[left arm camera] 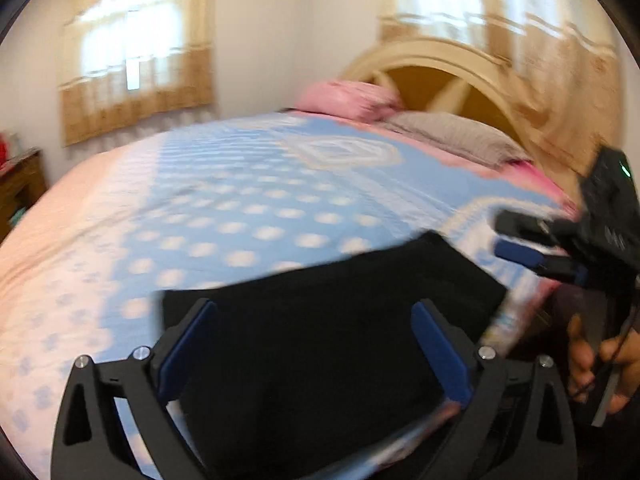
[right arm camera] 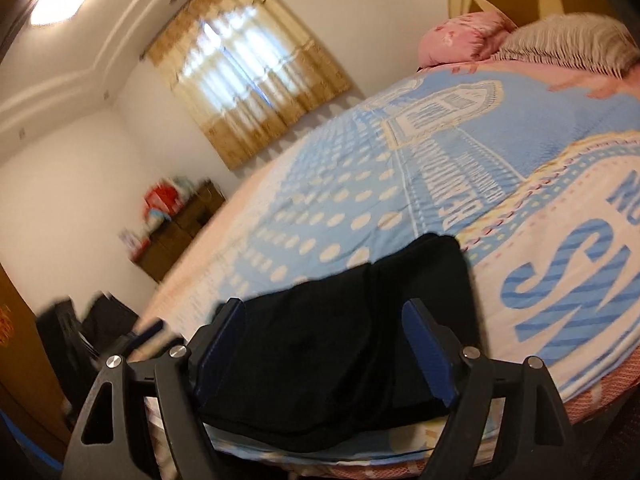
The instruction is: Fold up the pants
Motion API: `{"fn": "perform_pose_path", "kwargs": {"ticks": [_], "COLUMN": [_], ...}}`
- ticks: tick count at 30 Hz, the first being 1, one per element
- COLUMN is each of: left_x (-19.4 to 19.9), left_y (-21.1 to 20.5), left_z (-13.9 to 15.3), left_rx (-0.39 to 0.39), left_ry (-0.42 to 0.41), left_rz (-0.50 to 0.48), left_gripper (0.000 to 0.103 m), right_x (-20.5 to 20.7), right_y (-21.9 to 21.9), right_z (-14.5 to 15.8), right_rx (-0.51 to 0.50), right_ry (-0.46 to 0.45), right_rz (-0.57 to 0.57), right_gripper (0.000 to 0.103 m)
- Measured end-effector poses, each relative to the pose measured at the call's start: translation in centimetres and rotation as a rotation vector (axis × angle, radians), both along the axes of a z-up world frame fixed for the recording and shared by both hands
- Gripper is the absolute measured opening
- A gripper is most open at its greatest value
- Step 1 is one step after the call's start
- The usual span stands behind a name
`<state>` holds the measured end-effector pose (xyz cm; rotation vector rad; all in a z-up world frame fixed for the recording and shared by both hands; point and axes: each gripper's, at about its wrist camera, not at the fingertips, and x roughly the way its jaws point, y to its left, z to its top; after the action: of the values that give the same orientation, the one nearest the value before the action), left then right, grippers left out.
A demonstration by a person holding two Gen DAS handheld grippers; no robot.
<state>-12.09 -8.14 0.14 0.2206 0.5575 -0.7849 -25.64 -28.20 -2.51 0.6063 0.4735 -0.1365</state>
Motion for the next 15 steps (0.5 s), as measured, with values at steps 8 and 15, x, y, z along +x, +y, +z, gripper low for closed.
{"fn": "perform_pose_path", "kwargs": {"ticks": [8, 15], "left_x": [5.3, 5.5], "left_y": [5.5, 7.0], "left_z": [-2.9, -3.3], "left_rx": [0.025, 0.021], "left_ry": [0.146, 0.162], "left_rz": [0.321, 0.368], "left_gripper": [0.100, 0.100], "right_x": [3.1, 3.2], "right_y": [4.7, 6.5], "right_z": [-4.3, -4.1], "right_rx": [-0.234, -0.395], "right_ry": [0.230, 0.266], "right_rz": [0.045, 0.074], "right_gripper": [0.081, 0.024]}}
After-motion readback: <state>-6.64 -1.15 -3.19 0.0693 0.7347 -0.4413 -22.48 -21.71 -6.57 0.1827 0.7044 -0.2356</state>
